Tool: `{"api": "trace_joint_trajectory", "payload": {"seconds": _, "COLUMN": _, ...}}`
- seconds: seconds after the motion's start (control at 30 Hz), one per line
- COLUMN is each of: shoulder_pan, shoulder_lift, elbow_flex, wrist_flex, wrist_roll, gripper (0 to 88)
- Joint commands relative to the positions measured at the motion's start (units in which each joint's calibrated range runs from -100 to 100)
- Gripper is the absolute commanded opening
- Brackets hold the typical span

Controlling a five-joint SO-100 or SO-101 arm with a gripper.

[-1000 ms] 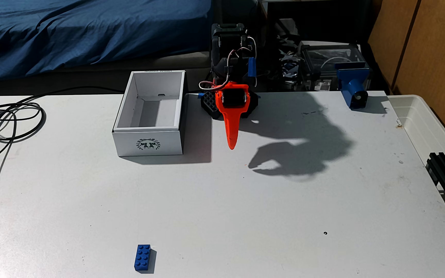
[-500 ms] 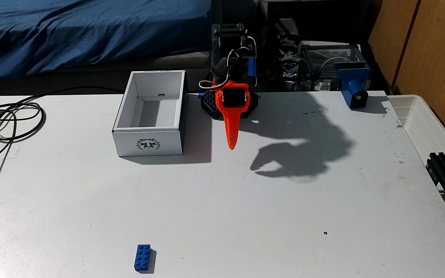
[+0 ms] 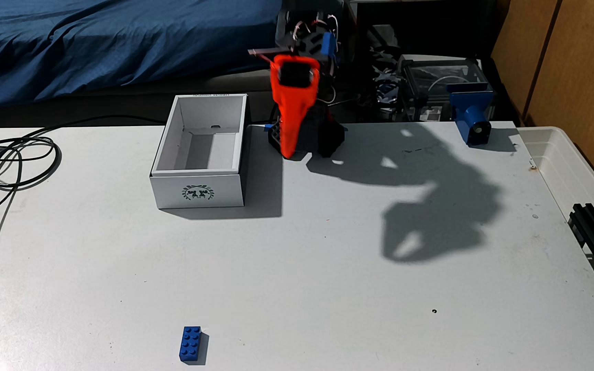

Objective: Grab the blue brick and place in box

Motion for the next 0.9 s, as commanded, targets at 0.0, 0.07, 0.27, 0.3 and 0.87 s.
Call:
{"api": "trace_joint_trajectory", "payload": {"seconds": 0.0, "shoulder_pan": 6.0, "shoulder_lift": 0.7, "elbow_flex": -4.4, "wrist_flex": -1.0, "wrist_roll": -0.3, "gripper": 1.6}}
{"api": "trace_joint_trajectory", "payload": {"seconds": 0.07, "shoulder_pan": 9.6, "shoulder_lift": 0.8, "elbow_flex": -4.8, "wrist_flex": -0.9, "wrist_roll": -0.4, "gripper": 1.6}}
{"api": "trace_joint_trajectory", "payload": {"seconds": 0.27, "shoulder_pan": 19.8, "shoulder_lift": 0.8, "elbow_flex": -4.9, "wrist_flex": -0.6, "wrist_roll": -0.4, "gripper": 1.6}}
{"api": "trace_joint_trajectory", "payload": {"seconds": 0.3, "shoulder_pan": 21.2, "shoulder_lift": 0.8, "elbow_flex": -4.8, "wrist_flex": -0.6, "wrist_roll": -0.6, "gripper": 1.6}}
{"api": "trace_joint_trajectory", "payload": {"seconds": 0.87, "shoulder_pan": 31.8, "shoulder_lift": 0.8, "elbow_flex": -6.1, "wrist_flex": -3.9, "wrist_roll": -9.1, "gripper": 1.6}}
